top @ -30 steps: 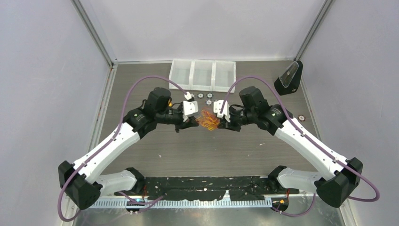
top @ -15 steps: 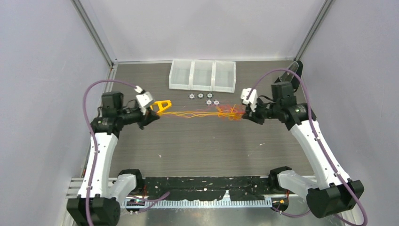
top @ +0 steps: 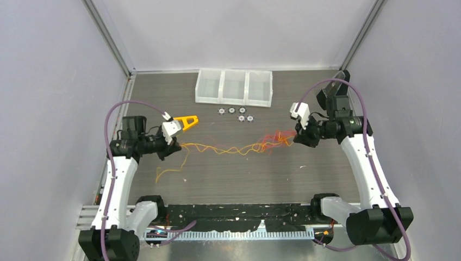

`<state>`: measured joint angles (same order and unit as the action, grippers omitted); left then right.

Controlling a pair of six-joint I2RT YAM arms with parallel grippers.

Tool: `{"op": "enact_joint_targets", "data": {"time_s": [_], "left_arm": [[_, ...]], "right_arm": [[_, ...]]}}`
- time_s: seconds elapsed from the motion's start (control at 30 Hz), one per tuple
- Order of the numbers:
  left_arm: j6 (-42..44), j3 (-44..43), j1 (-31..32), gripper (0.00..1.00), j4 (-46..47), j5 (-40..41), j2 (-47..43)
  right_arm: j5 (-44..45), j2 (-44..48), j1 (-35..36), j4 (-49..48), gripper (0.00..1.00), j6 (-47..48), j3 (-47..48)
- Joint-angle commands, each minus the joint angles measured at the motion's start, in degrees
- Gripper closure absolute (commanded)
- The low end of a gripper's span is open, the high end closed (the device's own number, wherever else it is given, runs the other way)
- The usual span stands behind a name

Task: Untangle the cables

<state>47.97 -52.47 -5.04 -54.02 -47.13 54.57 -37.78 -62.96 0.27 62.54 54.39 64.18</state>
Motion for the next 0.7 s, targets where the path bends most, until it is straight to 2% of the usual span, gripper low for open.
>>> {"op": "enact_joint_targets", "data": {"time_s": [0.0, 0.03, 0.1, 0.13, 0.17, 0.27, 0.37, 0.47, 0.6, 0.63, 0.67], "left_arm": [[-6.1, 2.7, 3.4, 1.0, 8.3, 4.3, -1.1], [-5.8, 1.8, 4.0, 0.98, 7.5, 3.9, -0.2], [-5.4, -1.5, 6.2, 0.44, 4.4, 1.7, 1.2], [-7.3, -3.7, 7.6, 0.27, 4.0, 0.1, 1.5], [-10.6, -5.6, 9.1, 0.04, 5.0, -1.5, 1.2], [-20.8, -8.0, 17.0, 0.01, 17.1, -1.0, -0.3], [-23.6, -9.7, 28.1, 0.0, 24.9, 4.7, 1.7], [-26.1, -13.1, 37.3, 0.0, 29.9, 8.0, 8.1], [-32.1, -16.4, 43.0, 0.0, 38.3, 10.1, 15.4], [-32.4, -17.3, 43.7, 0.09, 38.9, 9.8, 16.5], [-31.8, -18.5, 44.0, 0.32, 37.9, 8.2, 17.4]], "right_arm": [[-3.3, 1.8, 5.8, -7.5, 0.95, -9.1, 2.0], [-4.0, 2.0, 7.3, -8.9, 0.95, -11.4, 2.5], [-5.2, 2.2, 9.8, -11.0, 0.95, -14.8, 3.9], [-5.5, 2.3, 10.9, -11.6, 0.95, -15.9, 4.5], [-5.8, 2.3, 13.2, -12.6, 0.95, -17.5, 5.8], [-6.0, 2.3, 18.2, -15.0, 0.95, -20.7, 8.3], [-6.1, 1.7, 23.8, -17.6, 0.95, -23.0, 10.8], [-6.1, 1.1, 27.9, -19.4, 0.95, -24.6, 13.0], [-5.4, 0.4, 31.3, -20.5, 0.95, -25.4, 15.2], [-5.2, 0.3, 31.5, -20.7, 0.95, -25.7, 15.5], [-4.3, 0.1, 31.6, -20.7, 0.95, -26.4, 16.1]]}}
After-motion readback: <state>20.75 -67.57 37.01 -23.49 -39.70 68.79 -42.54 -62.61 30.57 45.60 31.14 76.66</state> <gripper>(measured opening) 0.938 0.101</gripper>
